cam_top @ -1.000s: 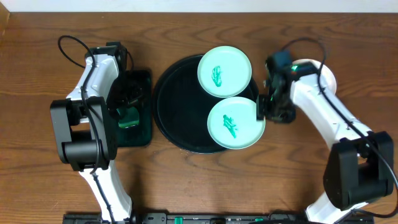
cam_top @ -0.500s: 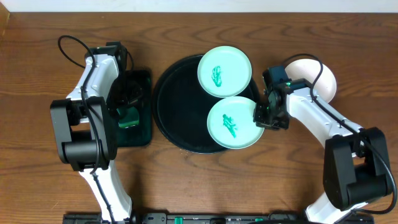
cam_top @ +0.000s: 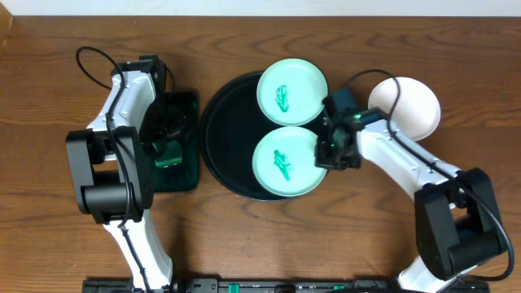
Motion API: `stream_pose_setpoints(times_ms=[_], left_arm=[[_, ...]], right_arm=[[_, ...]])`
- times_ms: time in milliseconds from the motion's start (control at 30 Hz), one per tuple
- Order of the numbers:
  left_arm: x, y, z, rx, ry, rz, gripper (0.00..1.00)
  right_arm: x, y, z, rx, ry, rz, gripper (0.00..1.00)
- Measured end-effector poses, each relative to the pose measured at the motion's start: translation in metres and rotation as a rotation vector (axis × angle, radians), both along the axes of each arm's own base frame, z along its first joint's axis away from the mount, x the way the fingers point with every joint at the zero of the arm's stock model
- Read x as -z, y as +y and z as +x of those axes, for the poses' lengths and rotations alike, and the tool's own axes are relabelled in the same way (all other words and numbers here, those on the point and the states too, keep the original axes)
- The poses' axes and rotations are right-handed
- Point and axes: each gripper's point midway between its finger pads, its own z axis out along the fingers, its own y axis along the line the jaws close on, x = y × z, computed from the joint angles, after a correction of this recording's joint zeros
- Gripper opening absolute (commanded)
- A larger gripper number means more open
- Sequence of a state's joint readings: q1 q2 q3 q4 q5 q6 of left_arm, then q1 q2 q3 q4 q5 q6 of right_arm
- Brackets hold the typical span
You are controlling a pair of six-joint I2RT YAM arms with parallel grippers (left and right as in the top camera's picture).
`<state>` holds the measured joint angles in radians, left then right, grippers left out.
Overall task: Clean dirty plates on tray and stack at the side
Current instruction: 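Reach the right gripper to the lower green plate rim and grasp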
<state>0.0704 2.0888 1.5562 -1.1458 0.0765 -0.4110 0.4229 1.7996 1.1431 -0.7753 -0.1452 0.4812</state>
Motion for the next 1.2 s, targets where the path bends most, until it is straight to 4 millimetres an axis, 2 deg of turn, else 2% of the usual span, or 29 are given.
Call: stream_pose_setpoints(times_ms=[100, 233, 267, 333, 367, 400, 533, 567, 633, 767, 967, 1033, 1067, 1200], left_arm=[[-0.001, 0.0, -0.003, 0.0, 0.013, -0.001, 0.82], [-0.001, 0.0, -0.004, 0.0, 0.018, -0.002, 0.81], [-0.001, 0.0, -0.004, 0.0, 0.018, -0.001, 0.7], [-0.001, 0.0, -0.004, 0.001, 0.017, -0.002, 0.28], [-0.001, 0.0, -0.004, 0.008, 0.015, -0.003, 0.11], [0.0, 0.0, -0.002, 0.019, 0.008, -0.004, 0.08], [0.0, 0.0, -0.002, 0.039, 0.007, -0.007, 0.07], [0.0, 0.0, -0.002, 0.042, 0.005, -0.008, 0.13], [0.0, 0.0, -0.001, 0.048, 0.002, -0.008, 0.42], [0.001, 0.003, 0.004, 0.051, -0.017, 0.006, 0.5], [0.002, 0.006, 0.013, 0.056, -0.053, 0.025, 0.48], [0.003, 0.007, 0.018, 0.069, -0.073, 0.026, 0.43], [0.003, 0.007, 0.02, 0.075, -0.082, 0.03, 0.36], [0.003, 0.014, 0.025, 0.091, -0.099, 0.067, 0.36]], right_arm=[[-0.008, 0.023, 0.002, -0.078, -0.065, 0.024, 0.01], [-0.019, 0.041, 0.008, -0.12, -0.137, 0.06, 0.01], [-0.02, 0.042, 0.011, -0.119, -0.149, 0.065, 0.01], [-0.021, 0.042, 0.016, -0.114, -0.166, 0.069, 0.01], [-0.022, 0.042, 0.018, -0.111, -0.174, 0.07, 0.01], [-0.022, 0.042, 0.02, -0.109, -0.18, 0.073, 0.01], [-0.023, 0.042, 0.021, -0.108, -0.185, 0.074, 0.01], [-0.023, 0.042, 0.021, -0.108, -0.185, 0.074, 0.01], [-0.023, 0.042, 0.021, -0.108, -0.185, 0.074, 0.01], [-0.022, 0.042, 0.021, -0.108, -0.184, 0.073, 0.01], [-0.023, 0.042, 0.021, -0.109, -0.184, 0.074, 0.01], [-0.023, 0.042, 0.02, -0.11, -0.183, 0.076, 0.01], [-0.023, 0.043, 0.02, -0.111, -0.183, 0.077, 0.01], [-0.023, 0.043, 0.02, -0.116, -0.182, 0.08, 0.01]])
